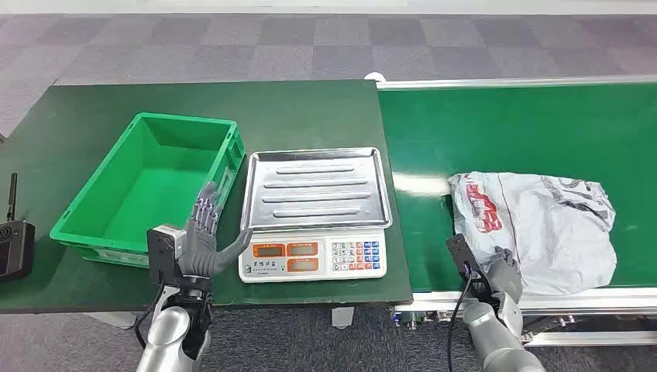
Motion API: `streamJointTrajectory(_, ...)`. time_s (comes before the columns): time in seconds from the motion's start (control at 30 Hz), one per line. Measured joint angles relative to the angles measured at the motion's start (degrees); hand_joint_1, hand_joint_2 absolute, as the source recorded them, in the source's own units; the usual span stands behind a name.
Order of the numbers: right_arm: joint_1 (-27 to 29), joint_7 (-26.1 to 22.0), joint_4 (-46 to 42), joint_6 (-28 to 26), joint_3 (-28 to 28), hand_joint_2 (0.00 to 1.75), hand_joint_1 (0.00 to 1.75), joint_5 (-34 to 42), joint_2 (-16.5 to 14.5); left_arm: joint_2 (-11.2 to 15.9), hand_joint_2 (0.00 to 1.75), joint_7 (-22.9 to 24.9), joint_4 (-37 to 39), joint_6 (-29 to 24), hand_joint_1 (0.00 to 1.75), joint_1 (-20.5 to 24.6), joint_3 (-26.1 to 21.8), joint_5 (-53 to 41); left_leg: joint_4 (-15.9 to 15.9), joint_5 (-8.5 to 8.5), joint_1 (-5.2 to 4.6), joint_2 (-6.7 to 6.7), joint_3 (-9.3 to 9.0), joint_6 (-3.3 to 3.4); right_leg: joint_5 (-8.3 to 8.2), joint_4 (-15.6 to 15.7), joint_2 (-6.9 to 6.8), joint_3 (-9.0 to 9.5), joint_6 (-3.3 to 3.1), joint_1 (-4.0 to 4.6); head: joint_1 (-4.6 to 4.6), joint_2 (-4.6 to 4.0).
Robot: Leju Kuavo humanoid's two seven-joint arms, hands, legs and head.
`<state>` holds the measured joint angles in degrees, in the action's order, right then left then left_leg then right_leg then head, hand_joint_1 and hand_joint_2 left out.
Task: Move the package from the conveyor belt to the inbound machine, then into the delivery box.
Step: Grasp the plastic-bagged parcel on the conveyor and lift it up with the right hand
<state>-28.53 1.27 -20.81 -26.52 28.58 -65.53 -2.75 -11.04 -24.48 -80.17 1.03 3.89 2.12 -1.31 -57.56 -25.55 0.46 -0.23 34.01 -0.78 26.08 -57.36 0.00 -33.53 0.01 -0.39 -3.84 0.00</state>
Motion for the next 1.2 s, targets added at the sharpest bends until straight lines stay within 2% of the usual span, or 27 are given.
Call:
streamJointTrajectory(0.57,-0.71,-7.53,-0.47,-2.95,0.22,1.75,1.75,4.37,-1.69,-0.01,1.75,0.15,-0.09,-0.01,0.0,-0.11,0.0,-0.04,0.0,0.01,0.0,0.12,-0.13,-0.01,-0.06,-0.02,0.09,0.09,-0.02,0.03,0.0,0.0)
streamJointTrajectory(0.77,-0.71,-8.33,-0.85,-3.49,0.03,1.75,1.75,5.13,-2.37,-0.09,1.75,0.15,-0.09,-0.01,0.0,-0.11,0.0,-0.07,0.0,0.01,0.0,0.1,-0.09,-0.01,-0.05,-0.03,0.07,0.08,-0.02,0.0,0.01,0.0)
streamJointTrajectory(0.87,-0.69,-11.36,-1.8,-5.32,-0.26,1.75,1.75,6.8,-2.78,-0.11,1.75,0.16,-0.09,-0.02,0.0,-0.11,0.0,-0.14,0.0,0.01,0.0,0.1,-0.03,-0.01,-0.06,-0.03,0.07,0.03,-0.02,-0.02,0.01,0.0)
streamJointTrajectory(1.03,-0.52,-16.98,-8.64,-7.28,-3.16,1.75,1.75,11.51,-3.82,-0.15,1.75,0.05,0.26,-0.03,0.0,0.1,0.0,-0.77,0.0,0.02,0.0,0.1,-0.03,-0.01,-0.06,-0.03,0.08,0.0,-0.02,-0.03,0.01,0.0)
streamJointTrajectory(1.2,0.38,-14.94,-20.82,-6.79,-11.14,1.75,1.75,15.51,-4.26,-0.15,1.75,-1.0,1.19,-0.29,0.0,0.28,0.0,-1.15,0.0,0.03,-0.01,0.13,-0.03,-0.01,-0.07,-0.03,0.13,-0.04,-0.02,-0.03,0.0,0.0)
